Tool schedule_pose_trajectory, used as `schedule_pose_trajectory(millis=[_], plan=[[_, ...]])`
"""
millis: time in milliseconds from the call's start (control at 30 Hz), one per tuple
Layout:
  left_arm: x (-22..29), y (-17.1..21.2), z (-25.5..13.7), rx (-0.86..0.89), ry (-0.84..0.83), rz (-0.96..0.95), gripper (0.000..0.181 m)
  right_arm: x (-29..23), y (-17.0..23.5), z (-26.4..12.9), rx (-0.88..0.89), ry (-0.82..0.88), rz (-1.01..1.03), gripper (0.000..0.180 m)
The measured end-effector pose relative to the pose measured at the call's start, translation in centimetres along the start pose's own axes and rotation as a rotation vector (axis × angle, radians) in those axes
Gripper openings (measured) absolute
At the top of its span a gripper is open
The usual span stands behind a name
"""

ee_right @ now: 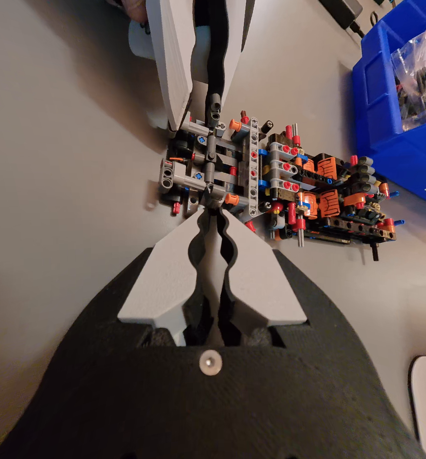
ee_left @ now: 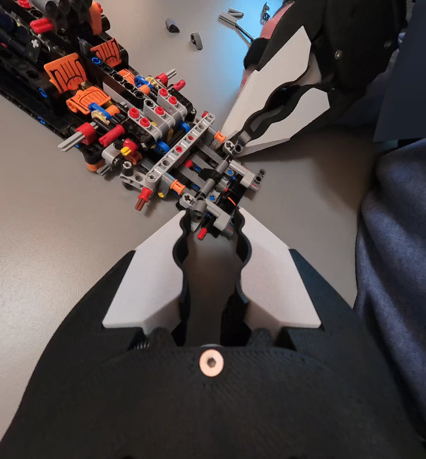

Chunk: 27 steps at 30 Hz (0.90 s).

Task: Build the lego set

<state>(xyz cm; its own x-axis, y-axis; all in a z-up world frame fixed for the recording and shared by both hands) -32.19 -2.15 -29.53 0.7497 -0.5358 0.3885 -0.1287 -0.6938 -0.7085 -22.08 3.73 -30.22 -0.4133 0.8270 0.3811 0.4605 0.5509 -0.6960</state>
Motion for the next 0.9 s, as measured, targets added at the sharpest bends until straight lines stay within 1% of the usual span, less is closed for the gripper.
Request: schedule_pose_trajectory(millis=[300, 700, 900], plan=[[0.19, 0.04, 0.09, 0.001, 0.001, -0.003, 0.032, 0.04, 0.09, -0.02, 0.024, -0.011, -0.072, 0.004], [0.29, 0.01, 0.14, 0.007, -0.007, -0.010, 0.032, 0.30, 0.14, 0.01, 0.032, -0.043, -0.063, 0.004], [0.16, -0.22, -0.10, 0.037, 0.004, -0.032, 0.033, 0.41, 0.18, -0.01, 0.033, -0.051, -0.043, 0.005]])
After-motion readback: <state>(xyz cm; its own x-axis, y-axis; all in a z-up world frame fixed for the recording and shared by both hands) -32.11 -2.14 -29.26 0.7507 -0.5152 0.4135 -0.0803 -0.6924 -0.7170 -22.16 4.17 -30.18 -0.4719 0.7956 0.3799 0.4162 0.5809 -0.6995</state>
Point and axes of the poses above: each gripper's, where its closed fingertips meet, z out along the fingers, y out of its underside, x = y × z across the jaws, the point moved 4 cm from there along -z, back along the fingers, and after that the axes turned 1 degree about y, right-handed, at the moved point
